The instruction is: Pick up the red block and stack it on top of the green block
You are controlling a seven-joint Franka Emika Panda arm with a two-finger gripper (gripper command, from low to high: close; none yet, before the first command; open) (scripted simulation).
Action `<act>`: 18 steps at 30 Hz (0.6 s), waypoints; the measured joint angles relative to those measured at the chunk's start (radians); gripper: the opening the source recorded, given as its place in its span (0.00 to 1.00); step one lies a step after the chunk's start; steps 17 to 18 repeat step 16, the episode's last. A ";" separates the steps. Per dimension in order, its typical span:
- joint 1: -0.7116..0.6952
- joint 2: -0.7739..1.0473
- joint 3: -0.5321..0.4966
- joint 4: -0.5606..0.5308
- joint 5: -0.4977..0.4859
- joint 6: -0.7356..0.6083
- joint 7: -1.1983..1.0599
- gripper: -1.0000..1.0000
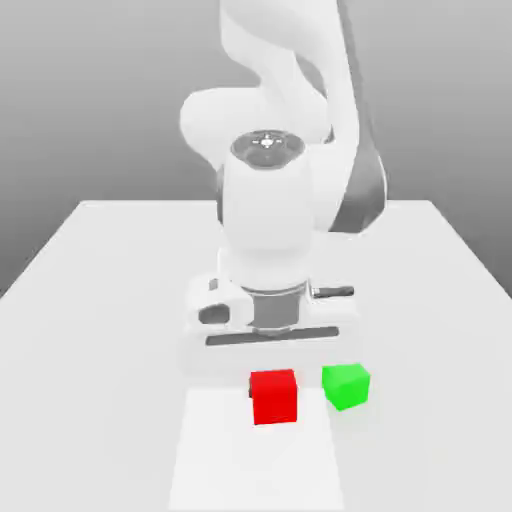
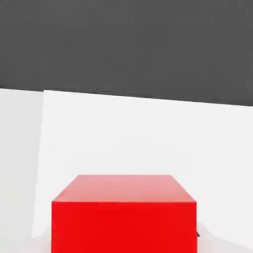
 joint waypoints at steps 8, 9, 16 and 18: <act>0.131 -0.147 0.108 -0.196 -0.016 0.049 -0.040 0.00; 0.129 -0.117 0.111 -0.197 -0.026 0.081 -0.034 0.00; 0.116 0.052 0.105 -0.194 -0.096 0.244 0.013 1.00; 0.116 0.052 0.105 -0.194 -0.096 0.244 0.013 1.00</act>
